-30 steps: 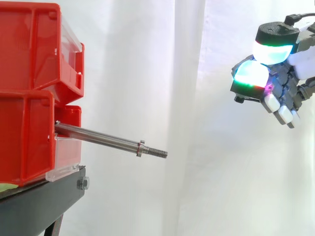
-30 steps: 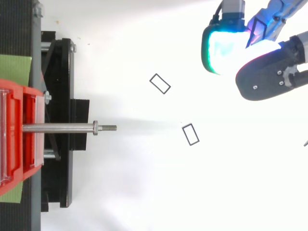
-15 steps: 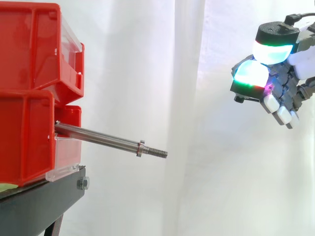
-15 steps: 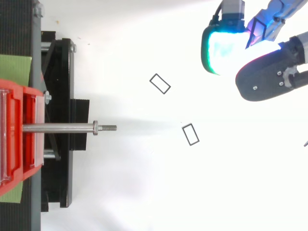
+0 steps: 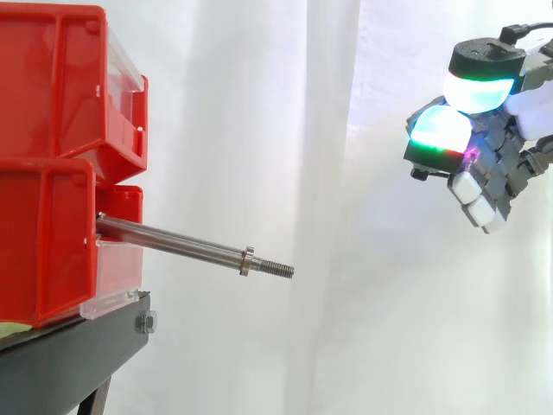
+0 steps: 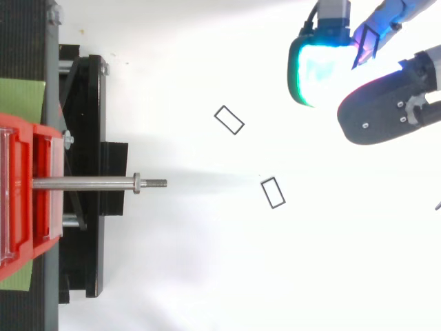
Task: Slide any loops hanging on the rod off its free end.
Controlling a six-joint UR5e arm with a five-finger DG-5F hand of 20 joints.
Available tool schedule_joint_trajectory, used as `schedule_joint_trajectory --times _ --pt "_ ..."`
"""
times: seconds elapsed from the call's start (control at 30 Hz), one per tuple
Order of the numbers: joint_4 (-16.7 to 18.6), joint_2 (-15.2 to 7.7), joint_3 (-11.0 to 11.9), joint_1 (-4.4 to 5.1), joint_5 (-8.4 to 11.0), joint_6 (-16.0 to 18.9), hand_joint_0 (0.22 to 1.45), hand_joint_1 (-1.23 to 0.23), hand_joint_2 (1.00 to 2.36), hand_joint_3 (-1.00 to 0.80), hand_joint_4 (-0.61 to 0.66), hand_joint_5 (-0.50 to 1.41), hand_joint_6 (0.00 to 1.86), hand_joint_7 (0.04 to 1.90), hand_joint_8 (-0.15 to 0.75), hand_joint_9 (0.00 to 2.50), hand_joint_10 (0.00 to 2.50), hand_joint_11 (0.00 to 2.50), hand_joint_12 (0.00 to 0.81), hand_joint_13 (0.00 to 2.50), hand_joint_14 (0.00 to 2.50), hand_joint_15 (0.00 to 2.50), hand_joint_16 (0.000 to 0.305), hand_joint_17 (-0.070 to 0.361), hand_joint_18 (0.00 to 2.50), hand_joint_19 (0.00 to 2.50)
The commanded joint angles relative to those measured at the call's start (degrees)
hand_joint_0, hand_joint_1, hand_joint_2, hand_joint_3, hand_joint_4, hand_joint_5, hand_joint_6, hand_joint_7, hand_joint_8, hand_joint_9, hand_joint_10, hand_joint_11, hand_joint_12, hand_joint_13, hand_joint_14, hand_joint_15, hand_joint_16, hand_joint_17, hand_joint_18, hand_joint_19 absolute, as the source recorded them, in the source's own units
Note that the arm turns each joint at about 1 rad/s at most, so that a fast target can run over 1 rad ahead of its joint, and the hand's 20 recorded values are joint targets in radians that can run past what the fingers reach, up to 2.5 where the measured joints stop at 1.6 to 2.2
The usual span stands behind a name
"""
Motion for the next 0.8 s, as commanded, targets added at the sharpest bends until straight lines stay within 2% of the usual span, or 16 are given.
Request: schedule_joint_trajectory --times 0.0,0.07,0.3,0.37,0.43,0.47,0.53,0.63,0.67,0.77 --pt "0.0 0.0 0.0 0.02 0.00 0.0 0.64 -0.69 1.01 -0.29 0.03 -0.15 0.95 1.06 0.400 0.98 0.00 0.07 0.253 0.83 0.01 0.22 0.031 0.069 0.61 0.38" --pt "0.0 0.0 0.0 0.02 0.00 0.0 0.64 -0.69 1.01 -0.29 0.03 -0.15 0.95 1.06 0.371 0.98 0.00 0.00 0.250 0.82 0.01 0.23 0.031 0.069 0.60 0.37" --pt "0.0 -0.1 0.0 0.02 0.00 0.0 0.64 -0.67 1.01 -0.31 0.03 -0.16 0.95 1.04 0.311 0.92 0.00 0.00 0.264 0.76 0.01 0.23 0.032 0.073 0.54 0.36" --pt "0.0 0.0 0.0 0.02 0.00 0.0 0.64 -0.66 1.01 -0.32 0.03 -0.16 0.95 1.03 0.311 0.89 0.00 0.00 0.266 0.74 0.01 0.23 0.032 0.073 0.51 0.36" --pt "0.0 -0.1 0.0 0.02 0.00 0.0 0.64 -0.66 1.01 -0.32 0.03 -0.16 0.95 1.03 0.337 0.87 0.00 0.12 0.264 0.72 0.01 0.22 0.031 0.071 0.49 0.35" --pt "0.0 0.0 0.0 0.02 0.00 0.0 0.64 -0.66 1.01 -0.31 0.03 -0.16 0.96 1.02 0.330 0.87 0.00 0.00 0.259 0.72 0.01 0.21 0.031 0.070 0.49 0.35" --pt "0.0 0.0 0.0 0.02 0.00 0.0 0.64 -0.66 1.01 -0.32 0.03 -0.16 0.96 1.02 0.300 0.87 0.00 0.00 0.262 0.75 0.01 0.21 0.031 0.069 0.49 0.34" --pt "0.0 0.0 0.0 -0.07 0.00 0.0 0.65 -0.65 1.01 -0.33 0.02 -0.16 0.96 1.02 0.325 0.86 0.00 0.05 0.259 0.72 0.01 0.22 0.031 0.069 0.49 0.34" --pt "0.0 0.0 0.0 0.02 0.00 0.0 0.64 -0.65 1.01 -0.33 0.02 -0.16 0.96 1.01 0.301 0.86 0.00 0.00 0.256 0.72 0.01 0.22 0.031 0.069 0.49 0.33" --pt "0.0 -0.1 0.0 0.02 0.00 0.0 0.65 -0.65 1.01 -0.33 0.02 -0.16 0.96 1.01 0.302 0.86 0.00 0.00 0.259 0.73 0.01 0.21 0.031 0.069 0.49 0.33"
